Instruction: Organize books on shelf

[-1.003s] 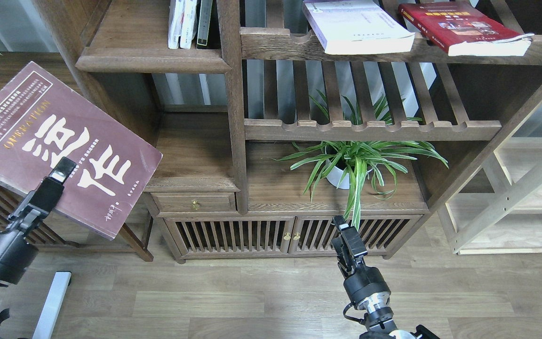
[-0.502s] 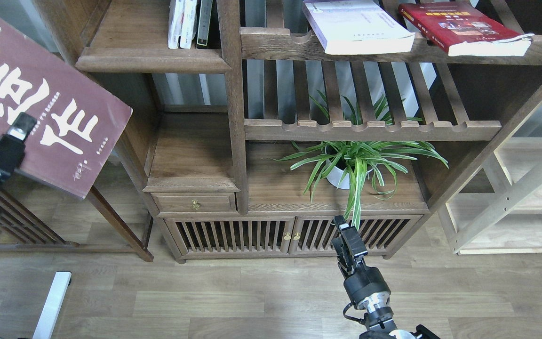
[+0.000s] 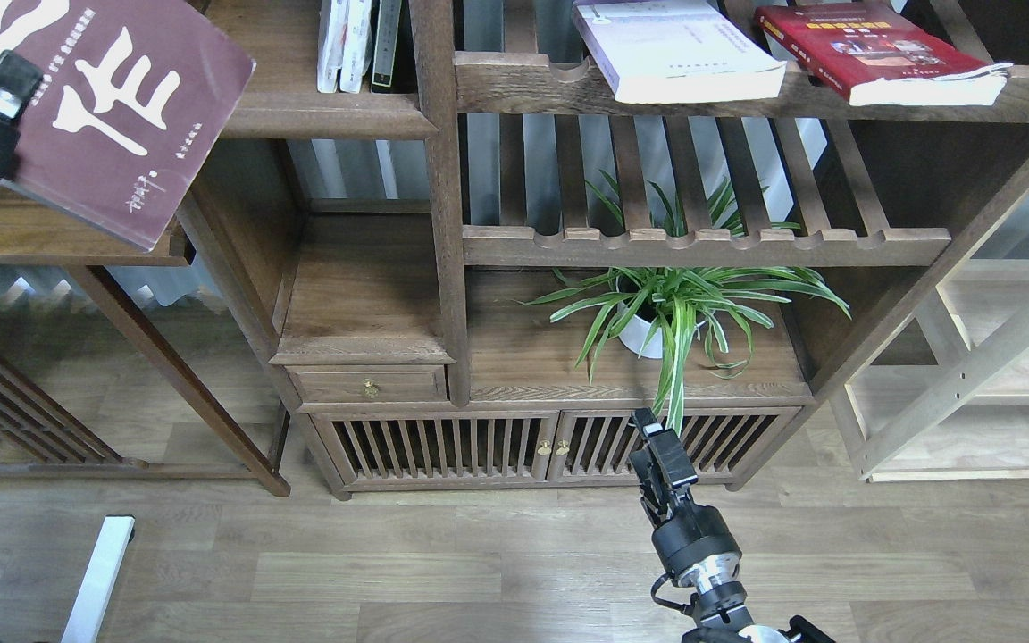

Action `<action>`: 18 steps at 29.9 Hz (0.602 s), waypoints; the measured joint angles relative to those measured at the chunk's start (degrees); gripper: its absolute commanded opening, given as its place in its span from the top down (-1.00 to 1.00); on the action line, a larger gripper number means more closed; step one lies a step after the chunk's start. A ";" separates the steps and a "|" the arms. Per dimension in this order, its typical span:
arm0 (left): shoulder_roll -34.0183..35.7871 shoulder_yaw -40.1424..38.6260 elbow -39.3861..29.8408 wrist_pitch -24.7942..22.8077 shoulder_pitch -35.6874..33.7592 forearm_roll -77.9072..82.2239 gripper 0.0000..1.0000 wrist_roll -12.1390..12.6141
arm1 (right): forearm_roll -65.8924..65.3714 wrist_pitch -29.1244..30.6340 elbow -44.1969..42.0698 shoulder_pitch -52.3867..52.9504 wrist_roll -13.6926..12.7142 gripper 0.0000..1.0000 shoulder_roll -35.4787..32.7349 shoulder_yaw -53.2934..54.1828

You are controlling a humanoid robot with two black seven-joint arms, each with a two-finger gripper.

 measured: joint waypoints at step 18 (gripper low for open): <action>12.09 3.07 2.41 0.00 -3.59 0.16 1.00 -0.02 | 0.02 0.00 0.23 0.00 0.00 -0.99 0.00 0.56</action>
